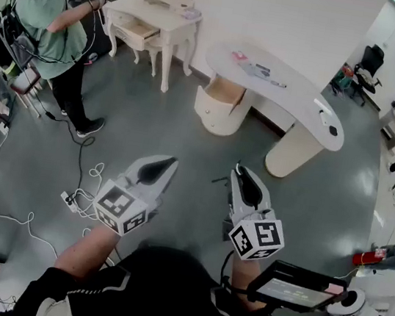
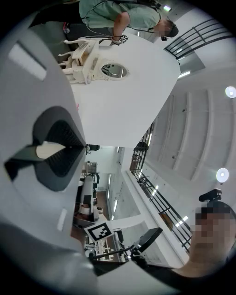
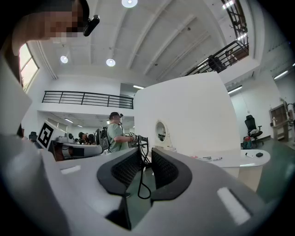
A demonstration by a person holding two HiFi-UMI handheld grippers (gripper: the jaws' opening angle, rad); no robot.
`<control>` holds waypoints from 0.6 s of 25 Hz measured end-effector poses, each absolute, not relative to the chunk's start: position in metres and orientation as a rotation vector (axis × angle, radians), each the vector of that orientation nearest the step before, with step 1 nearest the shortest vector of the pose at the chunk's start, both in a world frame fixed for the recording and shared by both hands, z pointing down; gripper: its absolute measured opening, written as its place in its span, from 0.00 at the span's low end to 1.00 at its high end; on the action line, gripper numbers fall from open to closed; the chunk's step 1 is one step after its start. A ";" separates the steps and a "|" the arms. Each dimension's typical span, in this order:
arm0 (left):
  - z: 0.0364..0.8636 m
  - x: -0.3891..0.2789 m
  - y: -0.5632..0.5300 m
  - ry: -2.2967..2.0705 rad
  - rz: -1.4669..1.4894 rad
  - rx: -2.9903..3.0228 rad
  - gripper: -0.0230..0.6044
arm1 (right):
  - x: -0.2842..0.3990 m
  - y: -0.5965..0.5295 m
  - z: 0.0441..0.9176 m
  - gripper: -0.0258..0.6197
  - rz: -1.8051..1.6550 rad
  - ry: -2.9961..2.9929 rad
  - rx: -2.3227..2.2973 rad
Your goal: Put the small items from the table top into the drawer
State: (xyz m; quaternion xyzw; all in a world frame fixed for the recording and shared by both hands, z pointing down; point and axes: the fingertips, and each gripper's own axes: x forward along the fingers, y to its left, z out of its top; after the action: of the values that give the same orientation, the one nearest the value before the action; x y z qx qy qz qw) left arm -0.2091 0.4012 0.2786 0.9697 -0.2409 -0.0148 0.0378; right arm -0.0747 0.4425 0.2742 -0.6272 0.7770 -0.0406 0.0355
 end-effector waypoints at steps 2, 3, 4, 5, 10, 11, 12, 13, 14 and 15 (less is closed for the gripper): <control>0.278 -0.212 0.397 -0.736 -0.046 2.974 0.04 | -0.077 0.438 0.273 0.16 -0.127 2.385 -1.934; 0.277 -0.214 0.395 -0.734 -0.047 2.973 0.04 | -0.078 0.436 0.273 0.16 -0.127 2.385 -1.937; 0.277 -0.215 0.394 -0.732 -0.048 2.973 0.04 | -0.079 0.435 0.273 0.16 -0.126 2.385 -1.940; 0.277 -0.216 0.393 -0.730 -0.050 2.972 0.04 | -0.080 0.434 0.273 0.16 -0.125 2.385 -1.942; 0.276 -0.219 0.389 -0.715 -0.052 2.974 0.04 | -0.083 0.428 0.273 0.16 -0.124 2.379 -1.947; 0.275 -0.220 0.388 -0.712 -0.052 2.973 0.04 | -0.083 0.427 0.272 0.16 -0.122 2.377 -1.944; 0.275 -0.221 0.387 -0.710 -0.052 2.973 0.04 | -0.084 0.426 0.271 0.16 -0.119 2.374 -1.939; 0.275 -0.221 0.387 -0.708 -0.052 2.973 0.04 | -0.085 0.426 0.270 0.16 -0.118 2.372 -1.934; 0.275 -0.222 0.387 -0.706 -0.052 2.974 0.04 | -0.086 0.426 0.270 0.16 -0.118 2.368 -1.930; 0.275 -0.223 0.386 -0.705 -0.052 2.975 0.04 | -0.086 0.425 0.269 0.16 -0.117 2.364 -1.928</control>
State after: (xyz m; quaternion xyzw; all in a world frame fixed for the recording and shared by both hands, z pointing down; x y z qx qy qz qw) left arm -0.2234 0.3865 0.2752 0.9721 -0.2302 -0.0170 0.0418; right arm -0.0863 0.4250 0.2691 -0.6310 0.7736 -0.0383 0.0444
